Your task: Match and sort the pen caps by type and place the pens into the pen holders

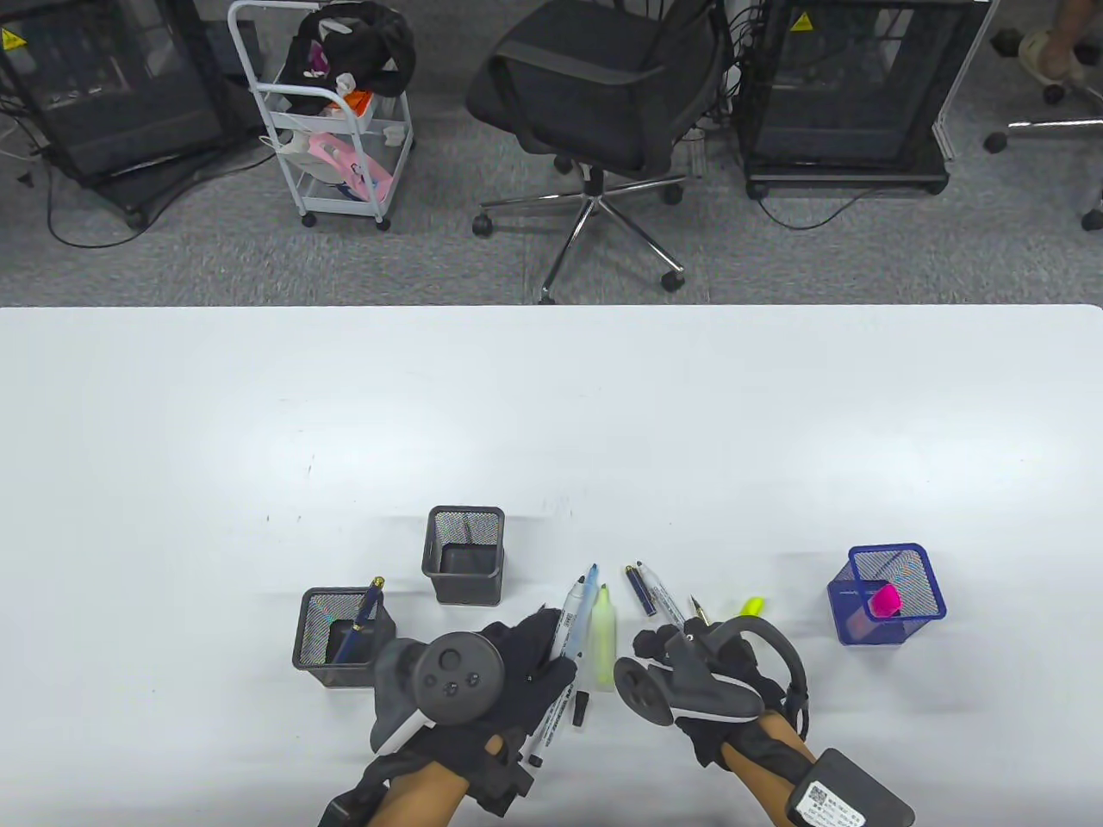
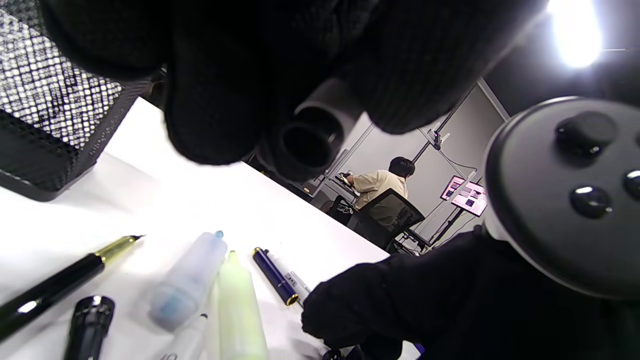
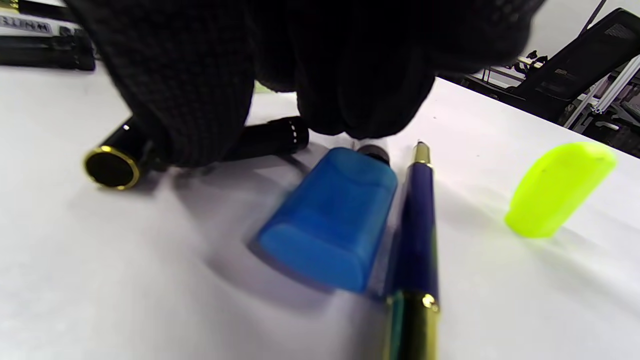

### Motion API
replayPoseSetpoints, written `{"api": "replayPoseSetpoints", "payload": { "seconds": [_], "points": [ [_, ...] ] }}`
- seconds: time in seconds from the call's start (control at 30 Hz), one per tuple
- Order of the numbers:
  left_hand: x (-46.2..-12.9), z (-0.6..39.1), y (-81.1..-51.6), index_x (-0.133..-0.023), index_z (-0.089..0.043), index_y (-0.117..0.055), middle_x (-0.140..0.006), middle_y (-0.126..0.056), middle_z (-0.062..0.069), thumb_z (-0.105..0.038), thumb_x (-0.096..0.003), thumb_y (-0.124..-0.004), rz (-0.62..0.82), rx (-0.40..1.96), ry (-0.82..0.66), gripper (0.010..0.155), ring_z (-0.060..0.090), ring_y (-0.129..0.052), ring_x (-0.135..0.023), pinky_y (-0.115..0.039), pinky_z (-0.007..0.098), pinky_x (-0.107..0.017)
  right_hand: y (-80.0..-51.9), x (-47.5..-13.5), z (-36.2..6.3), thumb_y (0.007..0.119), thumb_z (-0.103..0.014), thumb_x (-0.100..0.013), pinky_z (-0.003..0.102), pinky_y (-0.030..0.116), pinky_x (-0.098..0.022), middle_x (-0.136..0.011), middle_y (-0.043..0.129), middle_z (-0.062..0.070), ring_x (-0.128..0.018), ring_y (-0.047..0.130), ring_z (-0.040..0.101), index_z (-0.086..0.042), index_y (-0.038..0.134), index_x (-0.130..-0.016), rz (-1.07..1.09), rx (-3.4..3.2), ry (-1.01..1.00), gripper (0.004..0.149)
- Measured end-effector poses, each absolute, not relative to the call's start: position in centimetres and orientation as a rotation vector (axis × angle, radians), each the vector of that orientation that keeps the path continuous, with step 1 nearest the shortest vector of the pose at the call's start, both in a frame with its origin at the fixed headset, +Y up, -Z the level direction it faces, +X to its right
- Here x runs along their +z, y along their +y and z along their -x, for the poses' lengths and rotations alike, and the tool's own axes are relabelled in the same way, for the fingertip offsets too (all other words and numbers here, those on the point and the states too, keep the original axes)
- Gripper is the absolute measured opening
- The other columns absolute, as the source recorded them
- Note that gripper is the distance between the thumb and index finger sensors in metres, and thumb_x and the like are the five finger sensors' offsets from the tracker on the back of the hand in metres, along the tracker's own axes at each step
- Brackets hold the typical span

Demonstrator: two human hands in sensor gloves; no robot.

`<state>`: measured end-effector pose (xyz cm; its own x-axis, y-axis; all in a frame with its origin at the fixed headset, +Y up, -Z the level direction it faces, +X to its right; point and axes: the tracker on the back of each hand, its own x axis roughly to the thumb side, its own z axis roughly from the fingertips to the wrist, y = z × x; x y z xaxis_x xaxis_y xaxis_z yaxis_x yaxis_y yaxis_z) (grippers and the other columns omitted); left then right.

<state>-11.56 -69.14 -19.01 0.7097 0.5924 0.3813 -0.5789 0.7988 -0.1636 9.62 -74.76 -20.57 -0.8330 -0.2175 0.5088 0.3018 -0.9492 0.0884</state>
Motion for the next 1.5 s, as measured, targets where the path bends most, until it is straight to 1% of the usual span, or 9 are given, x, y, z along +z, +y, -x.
{"api": "replayPoseSetpoints", "payload": {
  "seconds": [0.43,0.63,0.7,0.8,0.93,0.97,1.03,1.13,1.5],
  "points": [
    [-19.0,11.5,-69.2,-0.093,-0.006,-0.081,-0.072,-0.106,0.014,-0.036,-0.0452,-0.091,0.046,0.645,-0.430,0.057,0.036,-0.105,-0.059,-0.075,0.069,-0.052,-75.1,-20.7,-9.4,0.101,-0.038,-0.034,0.035,0.088,-0.034,-0.087,0.091,0.015,-0.061,0.100,0.030,-0.018,0.074,-0.092,0.768,-2.778,-0.275,0.067],
    [-19.0,11.3,-69.3,-0.095,-0.007,-0.078,-0.074,-0.104,0.015,-0.035,-0.0465,-0.088,0.059,0.595,-0.424,0.057,0.037,-0.103,-0.060,-0.073,0.070,-0.052,-70.0,-21.0,-11.9,0.095,-0.038,-0.039,0.037,0.087,-0.037,-0.089,0.087,0.022,-0.060,0.098,0.031,-0.023,0.075,-0.093,0.817,-3.177,-0.054,0.059],
    [-19.1,11.0,-69.6,-0.097,-0.008,-0.077,-0.075,-0.103,0.015,-0.035,-0.0475,-0.086,0.085,0.562,-0.432,0.057,0.038,-0.101,-0.062,-0.072,0.071,-0.053,-68.1,-21.0,-13.7,0.090,-0.039,-0.043,0.038,0.086,-0.039,-0.090,0.082,0.024,-0.061,0.096,0.032,-0.028,0.075,-0.094,0.866,-3.420,0.041,0.054],
    [-19.0,10.3,-69.8,-0.098,-0.009,-0.076,-0.076,-0.101,0.016,-0.035,-0.0485,-0.084,0.103,0.520,-0.446,0.056,0.038,-0.099,-0.063,-0.071,0.071,-0.054,-67.0,-21.1,-15.9,0.081,-0.040,-0.048,0.037,0.086,-0.039,-0.091,0.076,0.028,-0.061,0.095,0.031,-0.028,0.078,-0.092,0.905,-3.694,0.103,0.046],
    [-18.5,9.5,-69.8,-0.097,-0.010,-0.077,-0.075,-0.101,0.016,-0.036,-0.0492,-0.080,0.097,0.472,-0.477,0.055,0.038,-0.099,-0.062,-0.071,0.071,-0.054,-67.3,-21.5,-18.2,0.068,-0.039,-0.052,0.034,0.089,-0.035,-0.088,0.080,0.029,-0.054,0.100,0.029,-0.017,0.066,-0.095,0.887,-4.024,0.055,0.049],
    [-18.4,9.4,-69.8,-0.097,-0.010,-0.077,-0.075,-0.101,0.016,-0.036,-0.0494,-0.080,0.095,0.465,-0.482,0.055,0.038,-0.099,-0.062,-0.071,0.071,-0.054,-67.4,-21.5,-18.6,0.067,-0.037,-0.052,0.032,0.091,-0.031,-0.081,0.090,0.022,-0.047,0.104,0.026,-0.010,0.065,-0.093,0.867,-4.084,0.079,0.049],
    [-18.3,9.1,-69.7,-0.097,-0.010,-0.078,-0.074,-0.101,0.016,-0.036,-0.0496,-0.078,0.085,0.453,-0.499,0.054,0.038,-0.098,-0.061,-0.071,0.071,-0.054,-67.8,-21.6,-19.1,0.068,-0.036,-0.051,0.030,0.092,-0.025,-0.073,0.095,0.020,-0.040,0.107,0.024,-0.007,0.068,-0.090,0.790,-4.216,0.072,0.049],
    [-18.0,8.7,-69.5,-0.097,-0.010,-0.078,-0.073,-0.101,0.016,-0.036,-0.0497,-0.077,0.073,0.439,-0.527,0.054,0.037,-0.098,-0.061,-0.071,0.072,-0.054,-68.3,-21.6,-19.2,0.070,-0.037,-0.050,0.027,0.094,-0.023,-0.069,0.098,0.018,-0.039,0.109,0.022,-0.006,0.069,-0.088,0.776,-4.259,-0.046,0.049],
    [-17.5,8.2,-68.9,-0.097,-0.011,-0.079,-0.073,-0.101,0.015,-0.036,-0.0495,-0.078,0.039,0.418,-0.576,0.054,0.037,-0.098,-0.061,-0.071,0.072,-0.054,-69.3,-21.4,-17.4,0.071,-0.040,-0.050,0.025,0.094,-0.020,-0.065,0.102,0.013,-0.037,0.111,0.020,-0.006,0.073,-0.085,0.709,-4.216,-0.153,0.049]
  ]
}}
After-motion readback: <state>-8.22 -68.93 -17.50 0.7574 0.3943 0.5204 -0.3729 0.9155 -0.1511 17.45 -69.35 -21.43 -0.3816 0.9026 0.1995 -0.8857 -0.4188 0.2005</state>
